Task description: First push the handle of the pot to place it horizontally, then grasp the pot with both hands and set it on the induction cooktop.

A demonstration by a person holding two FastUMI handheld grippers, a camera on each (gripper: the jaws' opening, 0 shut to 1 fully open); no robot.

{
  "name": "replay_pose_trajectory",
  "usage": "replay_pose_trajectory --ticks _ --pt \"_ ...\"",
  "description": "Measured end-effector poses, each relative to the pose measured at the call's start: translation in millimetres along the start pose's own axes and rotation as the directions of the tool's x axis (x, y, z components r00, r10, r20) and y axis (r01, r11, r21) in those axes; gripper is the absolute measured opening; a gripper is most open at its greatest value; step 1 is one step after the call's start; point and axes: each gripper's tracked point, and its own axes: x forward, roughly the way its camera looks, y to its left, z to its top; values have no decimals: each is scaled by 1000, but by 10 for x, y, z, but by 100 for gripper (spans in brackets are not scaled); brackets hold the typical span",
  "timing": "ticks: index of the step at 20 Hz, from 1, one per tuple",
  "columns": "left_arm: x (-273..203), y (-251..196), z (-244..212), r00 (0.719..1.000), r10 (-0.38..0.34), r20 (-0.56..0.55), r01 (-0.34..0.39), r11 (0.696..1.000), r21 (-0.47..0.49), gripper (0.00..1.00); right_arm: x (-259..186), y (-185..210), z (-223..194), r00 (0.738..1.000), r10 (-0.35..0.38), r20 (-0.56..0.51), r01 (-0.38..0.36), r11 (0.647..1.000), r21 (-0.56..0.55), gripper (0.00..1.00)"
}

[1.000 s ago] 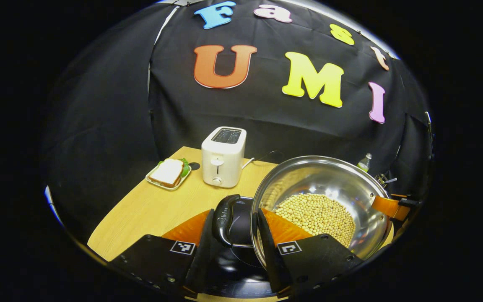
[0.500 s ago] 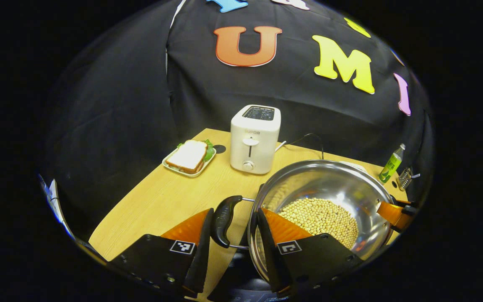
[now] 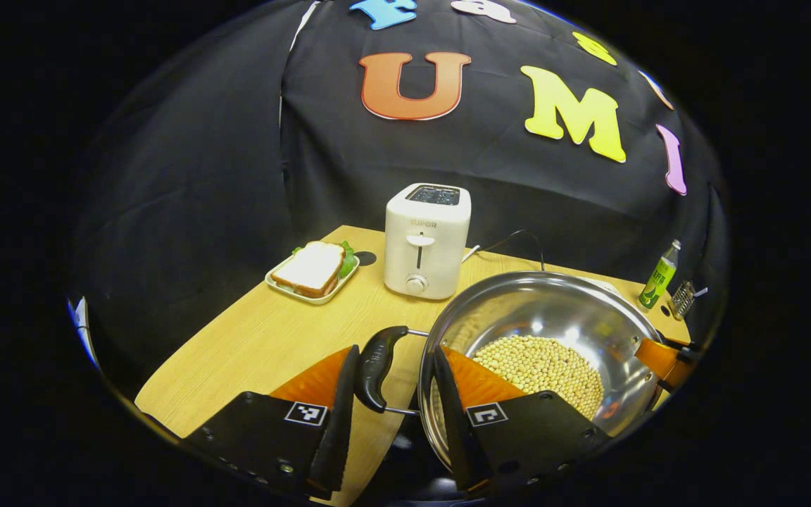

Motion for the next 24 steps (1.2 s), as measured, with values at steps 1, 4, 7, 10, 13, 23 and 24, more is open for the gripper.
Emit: replay_pose_trajectory --ticks 1,4,7,10,13,23,24 --pt "1 -4 6 1000 1 4 -1 1000 2 57 1 0 9 1000 0 8 -1 1000 9 65" --pt "7 -5 3 1000 -6 17 6 1000 14 57 2 3 25 998 16 53 -19 999 51 65" --pt "17 -12 24 999 -22 35 22 1000 20 57 7 2 45 997 16 75 -22 997 75 64" --pt "40 -26 56 999 -41 36 40 999 24 50 -27 -14 4 999 -14 41 10 995 103 64" --pt "50 -24 63 999 -51 6 51 998 21 63 -68 0 -9 999 -45 14 44 995 88 63" --pt "-772 -58 345 991 -60 118 55 998 40 96 -741 8 331 984 11 176 -22 998 66 89" --pt "-893 -92 356 988 -64 137 59 997 44 96 -854 -8 352 980 16 199 -30 997 65 91"
